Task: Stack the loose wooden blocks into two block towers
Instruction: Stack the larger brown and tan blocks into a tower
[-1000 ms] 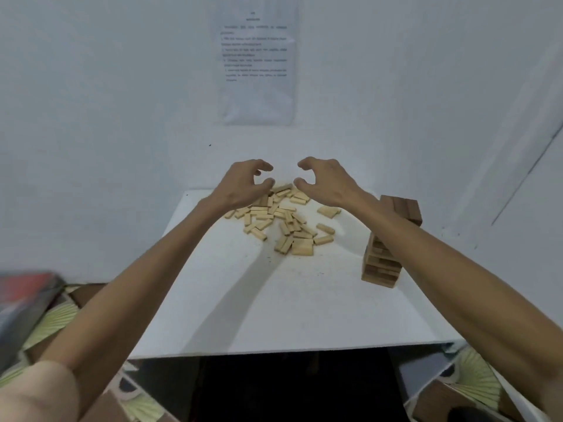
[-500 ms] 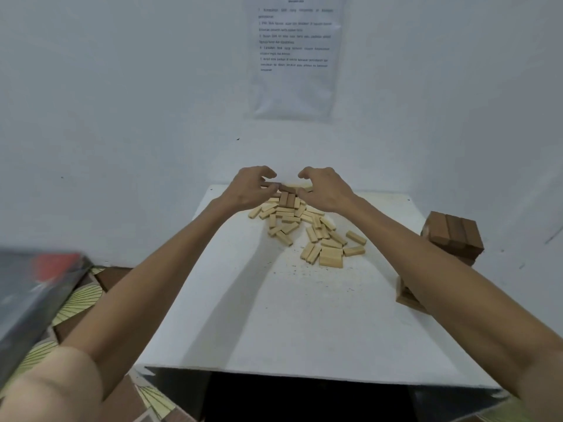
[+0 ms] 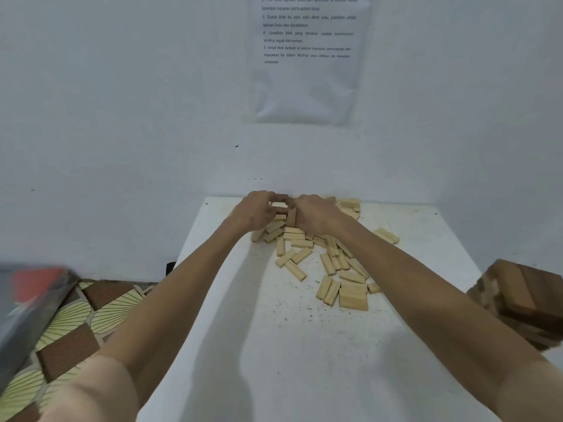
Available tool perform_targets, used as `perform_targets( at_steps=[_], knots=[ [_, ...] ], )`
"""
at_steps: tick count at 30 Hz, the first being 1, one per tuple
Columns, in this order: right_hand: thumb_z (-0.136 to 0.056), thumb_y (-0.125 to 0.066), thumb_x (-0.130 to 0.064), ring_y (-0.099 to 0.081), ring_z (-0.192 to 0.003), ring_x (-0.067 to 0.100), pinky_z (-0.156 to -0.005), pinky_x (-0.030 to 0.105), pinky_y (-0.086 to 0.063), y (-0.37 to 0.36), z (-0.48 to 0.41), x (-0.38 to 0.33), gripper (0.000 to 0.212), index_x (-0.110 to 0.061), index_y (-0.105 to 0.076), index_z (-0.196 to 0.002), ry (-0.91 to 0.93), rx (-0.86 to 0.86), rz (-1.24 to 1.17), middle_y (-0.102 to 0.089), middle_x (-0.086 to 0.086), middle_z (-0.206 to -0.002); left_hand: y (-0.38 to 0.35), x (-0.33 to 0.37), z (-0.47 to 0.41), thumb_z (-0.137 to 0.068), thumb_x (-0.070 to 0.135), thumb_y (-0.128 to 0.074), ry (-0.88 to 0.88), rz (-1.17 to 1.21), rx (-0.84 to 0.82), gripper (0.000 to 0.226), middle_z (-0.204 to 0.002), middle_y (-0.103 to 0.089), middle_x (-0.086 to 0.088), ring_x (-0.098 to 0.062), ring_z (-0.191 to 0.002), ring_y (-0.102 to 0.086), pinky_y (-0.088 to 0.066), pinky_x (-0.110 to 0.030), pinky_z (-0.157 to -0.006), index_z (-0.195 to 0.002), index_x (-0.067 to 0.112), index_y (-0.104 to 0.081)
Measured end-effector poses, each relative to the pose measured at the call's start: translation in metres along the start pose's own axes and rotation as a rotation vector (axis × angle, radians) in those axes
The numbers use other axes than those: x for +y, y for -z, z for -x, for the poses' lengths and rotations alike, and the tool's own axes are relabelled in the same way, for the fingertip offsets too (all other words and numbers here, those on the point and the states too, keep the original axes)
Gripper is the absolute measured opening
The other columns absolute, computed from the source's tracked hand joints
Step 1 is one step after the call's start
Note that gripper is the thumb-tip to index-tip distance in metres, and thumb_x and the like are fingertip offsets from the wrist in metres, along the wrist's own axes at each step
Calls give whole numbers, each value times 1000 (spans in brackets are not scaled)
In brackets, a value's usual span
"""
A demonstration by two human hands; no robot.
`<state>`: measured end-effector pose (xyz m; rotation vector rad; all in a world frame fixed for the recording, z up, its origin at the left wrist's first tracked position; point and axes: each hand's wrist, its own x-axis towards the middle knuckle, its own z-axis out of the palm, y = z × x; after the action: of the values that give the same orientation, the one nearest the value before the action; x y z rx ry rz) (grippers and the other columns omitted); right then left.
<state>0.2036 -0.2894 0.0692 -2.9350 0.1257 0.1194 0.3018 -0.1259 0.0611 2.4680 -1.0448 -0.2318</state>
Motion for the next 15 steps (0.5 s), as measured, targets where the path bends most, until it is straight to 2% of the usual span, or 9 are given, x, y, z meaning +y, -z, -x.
perform_targets(
  at_steps=[3, 5, 7, 10, 13, 15],
  knots=[
    [-89, -61, -4, -55, -118, 26, -76, 35, -48, -8, -16, 11, 64, -17, -45, -150, 50, -116, 67, -49, 5, -143, -8, -8, -11, -98, 0, -44, -30, -26, 0, 57, -142, -63, 2, -21, -130, -58, -49, -32, -101, -145, 28, -58],
    [-89, -57, -2, -51, -127, 24, -85, 39, -53, -12, -19, 15, 72, -24, -40, -156, 86, -148, 83, -36, -1, -159, -14, -13, -14, -97, 1, -46, -45, -88, -28, 51, -137, -65, 3, -22, -123, -61, -50, -32, -92, -139, 24, -63],
    [-91, -54, -2, -43, -138, 26, -97, 42, -52, -19, -18, 17, 77, -29, -33, -160, 118, -131, 114, -25, -2, -168, -21, -19, -14, -95, 3, -51, -45, -185, -41, 42, -126, -69, 3, -24, -111, -65, -54, -35, -82, -128, 24, -68],
    [-94, -52, -3, -36, -145, 31, -111, 47, -44, -33, -15, 22, 72, -25, -33, -160, 114, -73, 138, -30, 6, -166, -30, -23, -10, -98, 6, -51, -65, -189, 23, 38, -125, -67, -1, -24, -110, -63, -56, -43, -86, -127, 22, -70],
    [-94, -53, -5, -38, -142, 32, -109, 51, -44, -39, -15, 25, 60, -22, -47, -151, 106, -65, 132, -44, 6, -154, -32, -26, -4, -103, 11, -50, -77, -193, 76, 29, -118, -65, -6, -28, -107, -62, -50, -37, -81, -121, 16, -72],
    [-95, -55, -2, -40, -139, 30, -106, 51, -46, -36, -13, 24, 60, -22, -48, -151, 103, -57, 140, -45, 5, -151, -32, -27, 0, -104, 10, -49, -80, -192, 113, 28, -115, -66, -10, -29, -105, -62, -41, -31, -76, -117, 12, -73]
  ],
)
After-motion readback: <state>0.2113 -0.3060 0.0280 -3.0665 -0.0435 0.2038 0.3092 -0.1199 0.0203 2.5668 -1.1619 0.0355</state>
